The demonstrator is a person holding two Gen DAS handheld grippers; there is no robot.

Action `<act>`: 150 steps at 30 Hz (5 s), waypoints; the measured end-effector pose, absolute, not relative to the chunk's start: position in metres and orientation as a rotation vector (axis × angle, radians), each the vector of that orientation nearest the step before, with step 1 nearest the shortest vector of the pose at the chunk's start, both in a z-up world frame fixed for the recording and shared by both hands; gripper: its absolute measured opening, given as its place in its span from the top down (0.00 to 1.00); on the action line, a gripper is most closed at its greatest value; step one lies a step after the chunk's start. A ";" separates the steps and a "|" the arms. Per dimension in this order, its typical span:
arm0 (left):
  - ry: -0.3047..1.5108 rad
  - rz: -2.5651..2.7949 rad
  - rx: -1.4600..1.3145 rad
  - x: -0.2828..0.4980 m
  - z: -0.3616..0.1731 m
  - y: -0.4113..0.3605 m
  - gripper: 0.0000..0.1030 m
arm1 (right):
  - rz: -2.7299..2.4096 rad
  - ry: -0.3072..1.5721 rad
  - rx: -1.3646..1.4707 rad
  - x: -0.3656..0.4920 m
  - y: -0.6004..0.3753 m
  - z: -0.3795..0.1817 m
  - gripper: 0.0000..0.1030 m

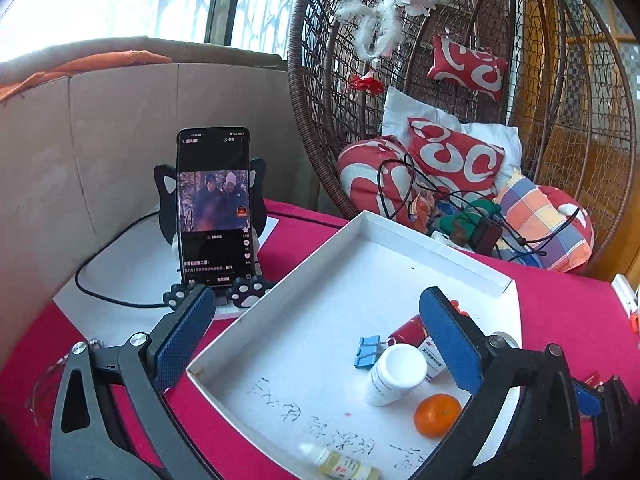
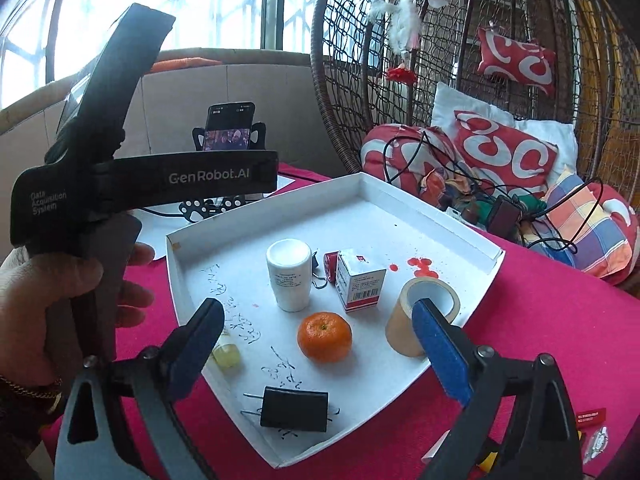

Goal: Organize rigid objects
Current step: 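Open both tools, dropping the clip and charger into the tray, then grasp the white charger with the left tool while the right tool grasps the sticker badge, then carry the white charger and sticker badge over the tray with both tools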

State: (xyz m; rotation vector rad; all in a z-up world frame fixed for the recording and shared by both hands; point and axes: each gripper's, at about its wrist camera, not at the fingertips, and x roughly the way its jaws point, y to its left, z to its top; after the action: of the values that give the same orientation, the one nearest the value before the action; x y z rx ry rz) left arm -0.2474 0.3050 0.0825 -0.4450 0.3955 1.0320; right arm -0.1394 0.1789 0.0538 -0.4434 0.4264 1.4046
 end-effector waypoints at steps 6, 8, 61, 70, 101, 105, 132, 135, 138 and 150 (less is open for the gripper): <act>0.399 1.002 -0.472 -0.254 0.077 0.284 0.00 | 1.387 0.405 -0.407 -0.135 0.153 0.059 0.00; 0.391 0.986 -0.464 -0.252 0.081 0.278 0.00 | 1.373 0.414 -0.370 -0.129 0.146 0.064 0.00; 0.834 0.403 -0.275 -0.076 0.002 0.145 0.71 | 0.652 0.856 0.026 0.053 -0.039 0.003 0.00; 0.797 0.391 -0.321 -0.081 0.005 0.152 0.74 | 0.727 0.807 -0.002 0.051 -0.035 0.012 0.19; 0.670 0.408 -0.224 -0.097 0.025 0.134 0.74 | 0.906 0.698 -0.101 0.029 -0.001 0.055 0.68; 0.628 0.398 -0.214 -0.106 0.040 0.128 0.74 | 0.953 0.684 -0.092 0.019 0.000 0.063 0.68; 0.481 0.452 -0.263 -0.157 0.081 0.145 0.74 | 1.084 0.711 -0.103 -0.009 0.022 0.072 0.68; 0.472 0.466 -0.277 -0.162 0.082 0.151 0.74 | 1.096 0.699 -0.117 -0.015 0.028 0.075 0.68; 0.461 0.478 -0.284 -0.168 0.082 0.156 0.74 | 1.108 0.692 -0.129 -0.020 0.034 0.077 0.68; 0.416 0.577 -0.323 -0.198 0.085 0.184 0.74 | 1.168 0.639 -0.196 -0.037 0.071 0.094 0.68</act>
State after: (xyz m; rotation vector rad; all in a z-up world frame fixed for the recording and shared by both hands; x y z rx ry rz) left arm -0.1977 0.1845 0.0851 -0.3232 0.4155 0.5766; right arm -0.0373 0.0708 0.0941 -0.1964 0.6386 1.1676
